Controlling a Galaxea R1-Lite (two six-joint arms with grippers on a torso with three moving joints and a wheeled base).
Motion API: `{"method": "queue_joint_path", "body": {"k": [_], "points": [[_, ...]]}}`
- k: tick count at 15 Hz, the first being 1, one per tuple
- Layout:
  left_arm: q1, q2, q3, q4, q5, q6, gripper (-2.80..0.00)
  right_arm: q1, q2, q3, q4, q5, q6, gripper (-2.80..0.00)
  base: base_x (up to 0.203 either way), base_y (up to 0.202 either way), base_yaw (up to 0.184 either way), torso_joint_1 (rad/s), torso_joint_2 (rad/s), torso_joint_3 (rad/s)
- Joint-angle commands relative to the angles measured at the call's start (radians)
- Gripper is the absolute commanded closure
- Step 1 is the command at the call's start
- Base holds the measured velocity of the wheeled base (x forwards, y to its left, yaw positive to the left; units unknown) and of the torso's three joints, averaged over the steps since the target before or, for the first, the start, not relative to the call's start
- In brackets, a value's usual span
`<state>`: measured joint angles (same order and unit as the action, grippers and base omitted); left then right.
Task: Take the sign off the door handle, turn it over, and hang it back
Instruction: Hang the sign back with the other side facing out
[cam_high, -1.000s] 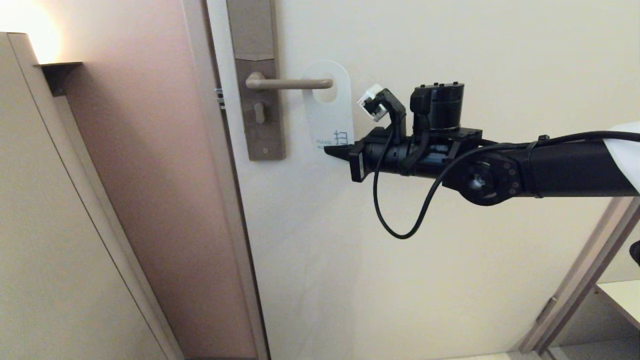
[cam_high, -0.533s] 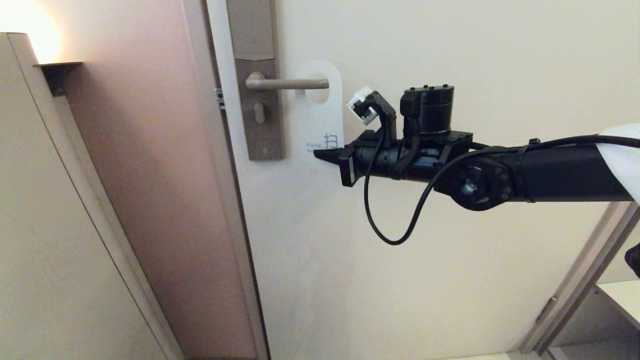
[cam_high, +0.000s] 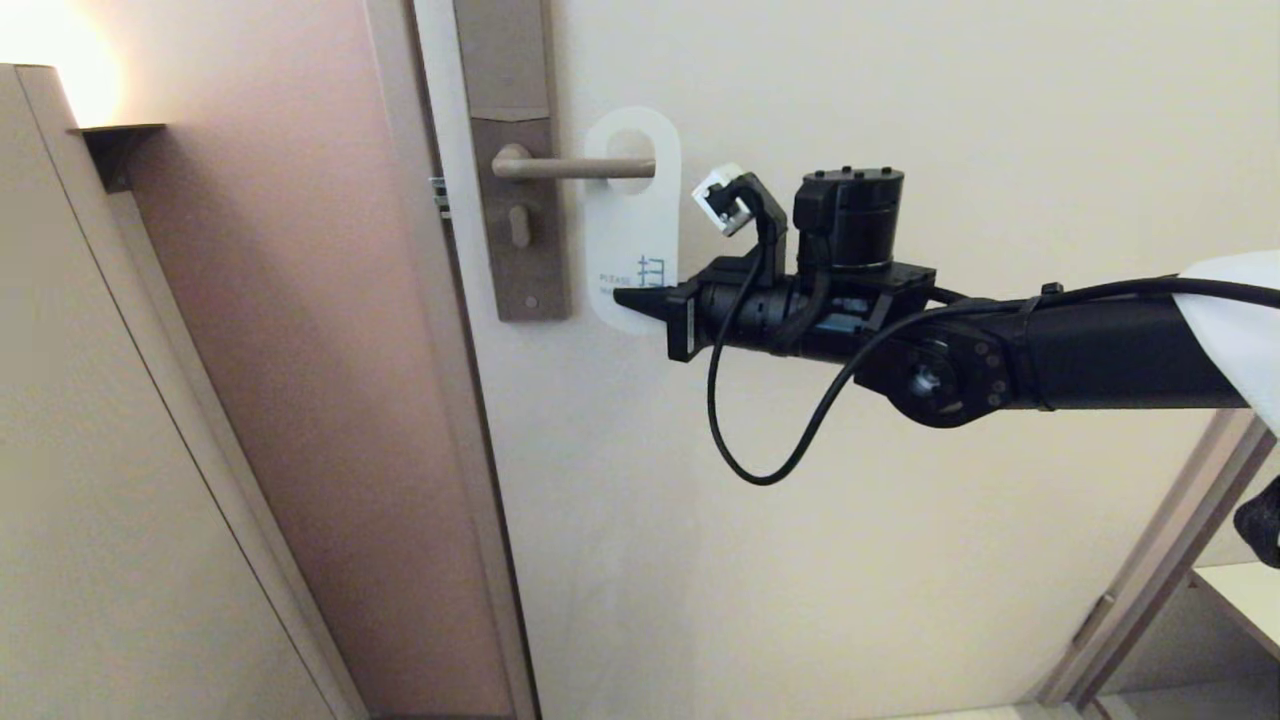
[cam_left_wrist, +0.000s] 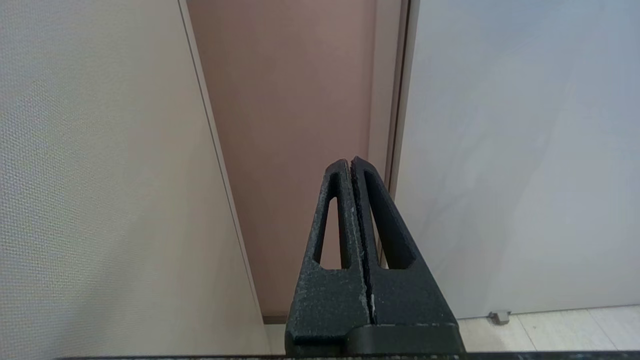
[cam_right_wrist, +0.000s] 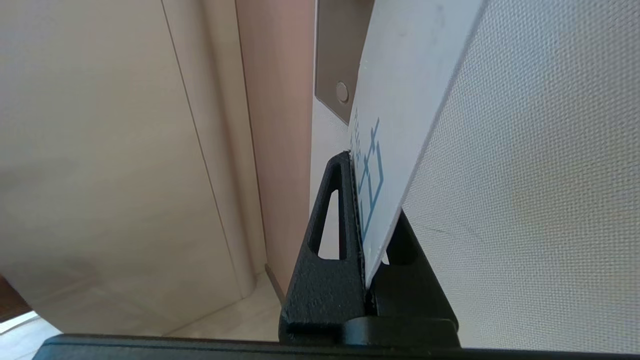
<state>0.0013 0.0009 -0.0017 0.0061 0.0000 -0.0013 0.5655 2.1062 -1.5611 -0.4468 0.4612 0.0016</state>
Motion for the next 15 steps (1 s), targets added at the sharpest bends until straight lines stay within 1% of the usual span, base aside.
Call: {"method": "queue_joint_path", "body": {"k": [1, 4, 5, 7, 8, 10, 12, 15], "points": [[0.0, 0.001, 0.0, 0.0, 0.0, 0.0, 0.0, 0.001, 0.003, 0.006, -0.003, 0.001, -0.004, 0.0, 0.0, 0.0, 0.0, 0.0, 0.0, 0.0], [0.0, 0.001, 0.0, 0.0, 0.0, 0.0, 0.0, -0.001, 0.009, 0.004, -0.004, -0.006, -0.012, 0.0, 0.0, 0.0, 0.0, 0.0, 0.0, 0.0], [0.0, 0.001, 0.0, 0.0, 0.0, 0.0, 0.0, -0.001, 0.011, 0.004, -0.005, -0.031, -0.012, 0.0, 0.0, 0.0, 0.0, 0.0, 0.0, 0.0], [0.0, 0.001, 0.0, 0.0, 0.0, 0.0, 0.0, 0.0, 0.019, 0.003, -0.004, -0.122, -0.011, 0.0, 0.0, 0.0, 0.0, 0.0, 0.0, 0.0], [0.0, 0.001, 0.0, 0.0, 0.0, 0.0, 0.0, 0.001, 0.021, 0.003, -0.004, -0.149, -0.011, 0.0, 0.0, 0.0, 0.0, 0.0, 0.0, 0.0], [0.0, 0.001, 0.0, 0.0, 0.0, 0.0, 0.0, 0.0, 0.021, 0.003, -0.004, -0.185, -0.011, 0.0, 0.0, 0.0, 0.0, 0.0, 0.0, 0.0], [0.0, 0.001, 0.0, 0.0, 0.0, 0.0, 0.0, 0.002, 0.021, 0.003, -0.004, -0.203, -0.011, 0.0, 0.0, 0.0, 0.0, 0.0, 0.0, 0.0], [0.0, 0.001, 0.0, 0.0, 0.0, 0.0, 0.0, 0.033, 0.021, -0.001, -0.004, -0.252, -0.012, 0.0, 0.0, 0.0, 0.0, 0.0, 0.0, 0.0]]}}
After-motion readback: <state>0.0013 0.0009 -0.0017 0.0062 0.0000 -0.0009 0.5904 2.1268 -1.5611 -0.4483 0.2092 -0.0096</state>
